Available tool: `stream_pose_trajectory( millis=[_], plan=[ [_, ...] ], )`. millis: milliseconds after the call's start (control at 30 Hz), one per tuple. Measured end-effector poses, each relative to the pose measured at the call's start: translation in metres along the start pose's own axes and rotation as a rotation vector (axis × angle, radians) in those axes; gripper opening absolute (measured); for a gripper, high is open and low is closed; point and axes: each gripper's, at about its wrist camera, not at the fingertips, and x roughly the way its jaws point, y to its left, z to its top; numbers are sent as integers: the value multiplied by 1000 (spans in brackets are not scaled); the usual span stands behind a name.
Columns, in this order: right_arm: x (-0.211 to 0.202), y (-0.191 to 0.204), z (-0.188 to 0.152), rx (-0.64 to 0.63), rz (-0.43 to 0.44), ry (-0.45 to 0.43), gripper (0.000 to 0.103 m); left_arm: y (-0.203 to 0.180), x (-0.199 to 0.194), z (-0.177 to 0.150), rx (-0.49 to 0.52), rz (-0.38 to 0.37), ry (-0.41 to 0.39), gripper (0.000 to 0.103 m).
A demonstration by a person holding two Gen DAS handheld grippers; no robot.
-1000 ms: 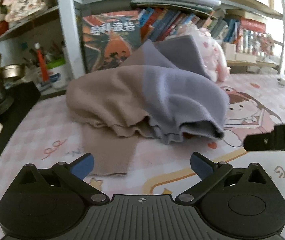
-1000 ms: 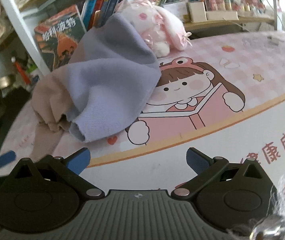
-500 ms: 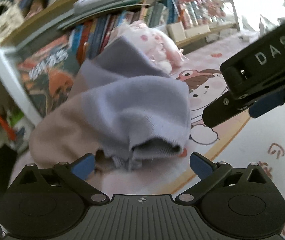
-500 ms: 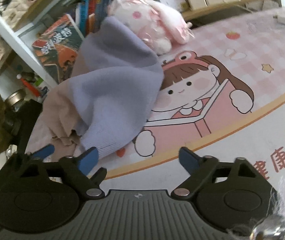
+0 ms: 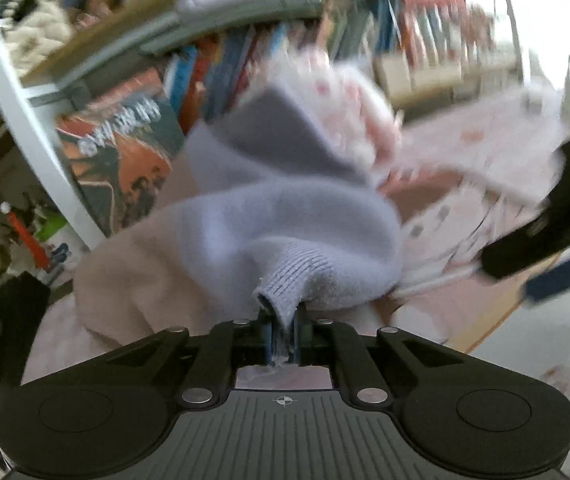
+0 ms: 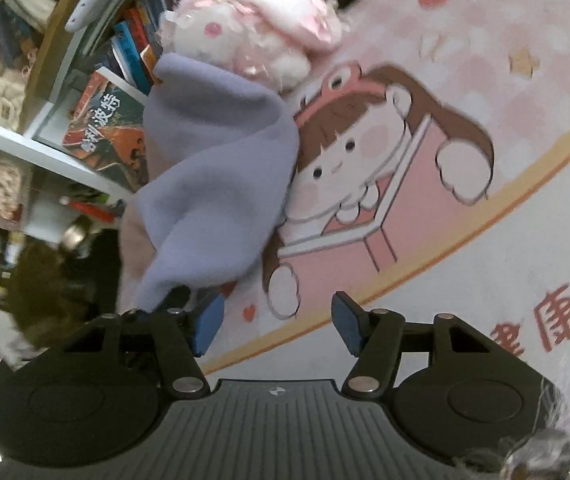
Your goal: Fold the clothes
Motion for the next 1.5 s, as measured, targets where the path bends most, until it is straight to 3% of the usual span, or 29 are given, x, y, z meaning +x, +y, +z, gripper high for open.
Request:
stream_pose_trajectory(
  millis=[133,233,533,800,1133,1333,1500],
  plan=[
    [0,-18,6,114,137,61,60,-5,-41,1,-95,-23,-24,8],
    [1,-24,10,168,213,106,61,-11,-66,-4,-222,-59,-23,8],
    [10,-25,17,198,324,251,61,-39,-120,-6,-351,-126,-33,8],
    [8,-36,30,247,329,255,52,-30,-159,-9,-530,-127,-88,8],
    [-15,-50,39,253,327,241,55,-22,-168,-5,-567,-78,-104,8],
    [-7,-53,40,279,310,252,57,-16,-176,-5,-590,-59,-118,8],
    [13,-45,36,291,301,274,49,-14,-188,-7,-610,-45,-123,8]
  ],
)
